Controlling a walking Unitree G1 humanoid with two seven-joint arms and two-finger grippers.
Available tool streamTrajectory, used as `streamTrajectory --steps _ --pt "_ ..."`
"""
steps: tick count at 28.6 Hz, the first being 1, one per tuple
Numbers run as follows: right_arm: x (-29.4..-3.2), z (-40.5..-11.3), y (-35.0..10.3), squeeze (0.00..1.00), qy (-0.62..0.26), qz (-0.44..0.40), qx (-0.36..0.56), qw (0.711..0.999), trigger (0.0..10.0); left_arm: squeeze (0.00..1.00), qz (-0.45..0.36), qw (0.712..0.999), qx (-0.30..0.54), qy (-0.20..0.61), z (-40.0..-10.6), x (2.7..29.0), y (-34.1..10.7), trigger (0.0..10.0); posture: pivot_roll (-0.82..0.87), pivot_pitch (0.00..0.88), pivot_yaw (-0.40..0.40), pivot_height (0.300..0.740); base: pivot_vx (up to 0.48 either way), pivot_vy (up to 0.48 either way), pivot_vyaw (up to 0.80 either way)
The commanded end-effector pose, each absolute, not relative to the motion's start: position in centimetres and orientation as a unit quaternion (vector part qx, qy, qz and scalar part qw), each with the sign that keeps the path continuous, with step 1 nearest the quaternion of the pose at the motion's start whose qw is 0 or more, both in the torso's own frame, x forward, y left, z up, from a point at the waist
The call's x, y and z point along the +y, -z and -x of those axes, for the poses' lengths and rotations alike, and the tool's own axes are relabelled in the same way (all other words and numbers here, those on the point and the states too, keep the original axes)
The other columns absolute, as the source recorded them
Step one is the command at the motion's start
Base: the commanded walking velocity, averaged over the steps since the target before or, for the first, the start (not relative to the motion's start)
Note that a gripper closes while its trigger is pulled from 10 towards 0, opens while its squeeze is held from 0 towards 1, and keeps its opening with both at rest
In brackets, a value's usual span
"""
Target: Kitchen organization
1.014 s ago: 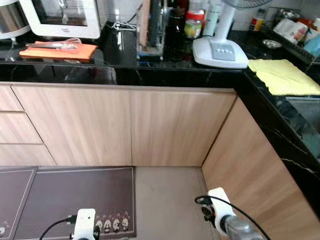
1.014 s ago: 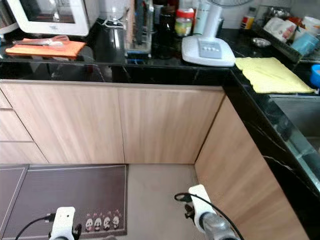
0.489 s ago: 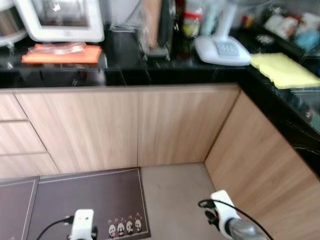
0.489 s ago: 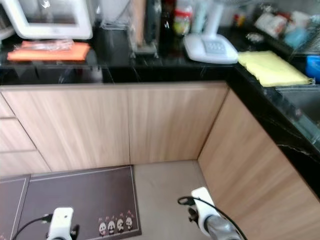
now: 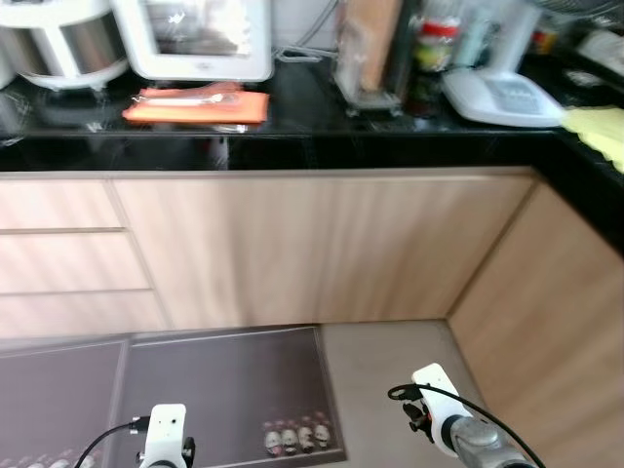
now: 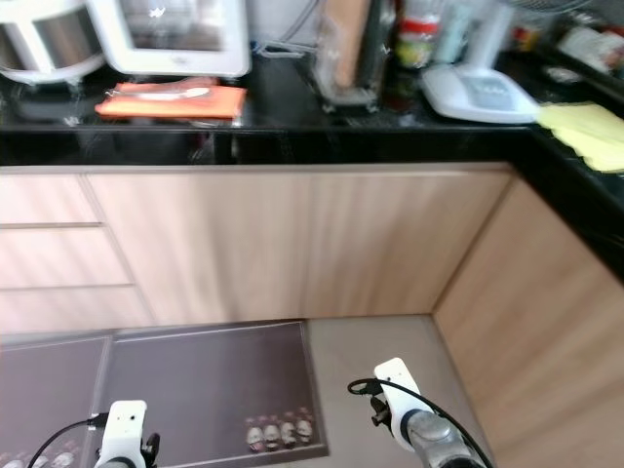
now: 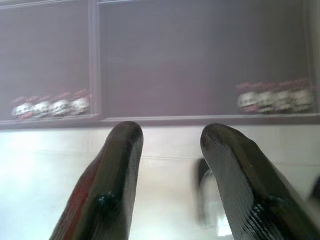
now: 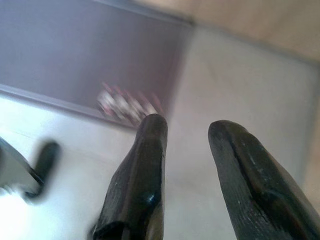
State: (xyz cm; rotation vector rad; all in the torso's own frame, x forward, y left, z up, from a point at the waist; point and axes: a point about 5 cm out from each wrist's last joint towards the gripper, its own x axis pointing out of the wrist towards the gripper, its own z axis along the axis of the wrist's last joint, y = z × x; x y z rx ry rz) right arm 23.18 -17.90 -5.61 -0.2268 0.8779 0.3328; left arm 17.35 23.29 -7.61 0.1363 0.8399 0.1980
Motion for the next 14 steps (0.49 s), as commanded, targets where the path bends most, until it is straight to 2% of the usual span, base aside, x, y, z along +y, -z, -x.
streamTrajectory --steps 1,7,10,14 --pt "-19.40 -22.81 5.65 0.00 -0.149 0.120 0.430 0.882 10.0 0.00 -0.062 0.909 0.404 -0.083 -17.95 22.39 7.57 10.0 -0.03 0.018 -0.054 0.706 0.000 0.480 0.00" --pt "-19.59 -22.75 5.65 0.00 -0.154 0.131 0.431 0.879 10.0 0.00 -0.061 0.909 0.403 -0.084 -18.13 22.37 7.50 10.0 -0.03 0.029 -0.053 0.706 0.000 0.480 0.72" --pt "-19.72 -22.96 5.50 0.00 -0.137 0.106 0.428 0.887 10.0 0.00 -0.061 0.910 0.402 -0.085 -18.16 22.38 7.48 10.0 -0.03 0.028 -0.053 0.706 0.000 0.480 0.00" --pt "-19.73 -22.97 5.49 0.00 -0.146 0.118 0.429 0.884 10.0 0.00 -0.060 0.910 0.401 -0.084 -18.15 22.31 7.49 10.0 -0.03 0.035 -0.052 0.706 0.000 0.435 0.00"
